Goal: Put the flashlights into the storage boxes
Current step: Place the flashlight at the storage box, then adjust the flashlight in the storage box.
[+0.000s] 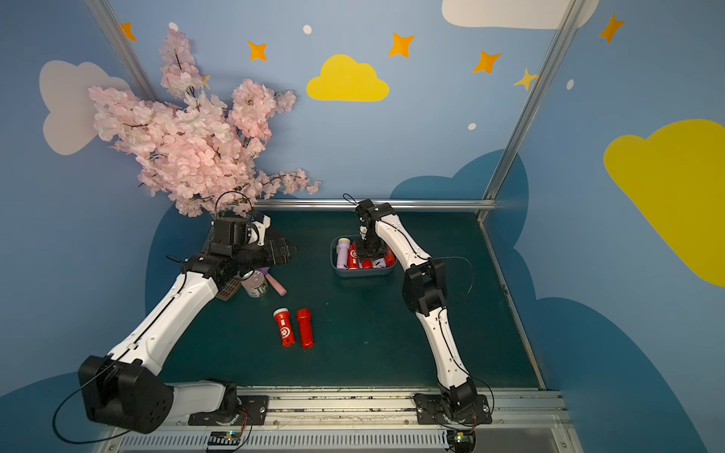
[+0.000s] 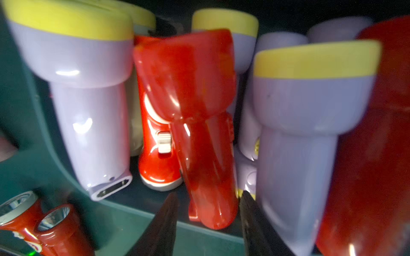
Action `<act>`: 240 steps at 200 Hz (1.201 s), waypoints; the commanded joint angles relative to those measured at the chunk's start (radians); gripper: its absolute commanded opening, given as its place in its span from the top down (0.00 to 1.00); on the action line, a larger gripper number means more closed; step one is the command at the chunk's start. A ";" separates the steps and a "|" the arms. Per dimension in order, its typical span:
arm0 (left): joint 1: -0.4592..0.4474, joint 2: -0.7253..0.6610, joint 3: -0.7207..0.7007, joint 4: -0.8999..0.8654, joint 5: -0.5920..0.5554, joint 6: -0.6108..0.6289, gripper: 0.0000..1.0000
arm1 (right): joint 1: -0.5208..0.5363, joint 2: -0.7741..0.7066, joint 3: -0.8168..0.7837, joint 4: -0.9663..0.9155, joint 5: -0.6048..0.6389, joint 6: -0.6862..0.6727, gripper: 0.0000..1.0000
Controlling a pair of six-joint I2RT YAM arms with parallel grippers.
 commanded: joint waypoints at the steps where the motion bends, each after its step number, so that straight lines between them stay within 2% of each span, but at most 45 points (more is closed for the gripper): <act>1: 0.006 -0.018 -0.011 0.001 -0.009 -0.001 0.01 | 0.006 -0.084 -0.005 0.018 0.010 -0.003 0.53; 64: 0.006 -0.023 -0.015 0.006 -0.020 -0.011 0.01 | 0.018 -0.084 -0.027 0.078 -0.076 -0.020 0.55; 147: 0.006 0.006 0.025 -0.019 -0.045 0.011 0.01 | 0.030 0.004 -0.016 0.187 -0.214 0.006 0.54; 184: 0.012 0.032 0.048 -0.027 -0.044 0.024 0.01 | 0.025 0.062 0.004 0.195 -0.211 0.008 0.54; 240: 0.022 0.058 0.093 -0.053 -0.045 0.042 0.01 | 0.000 0.087 0.027 0.195 -0.135 0.015 0.54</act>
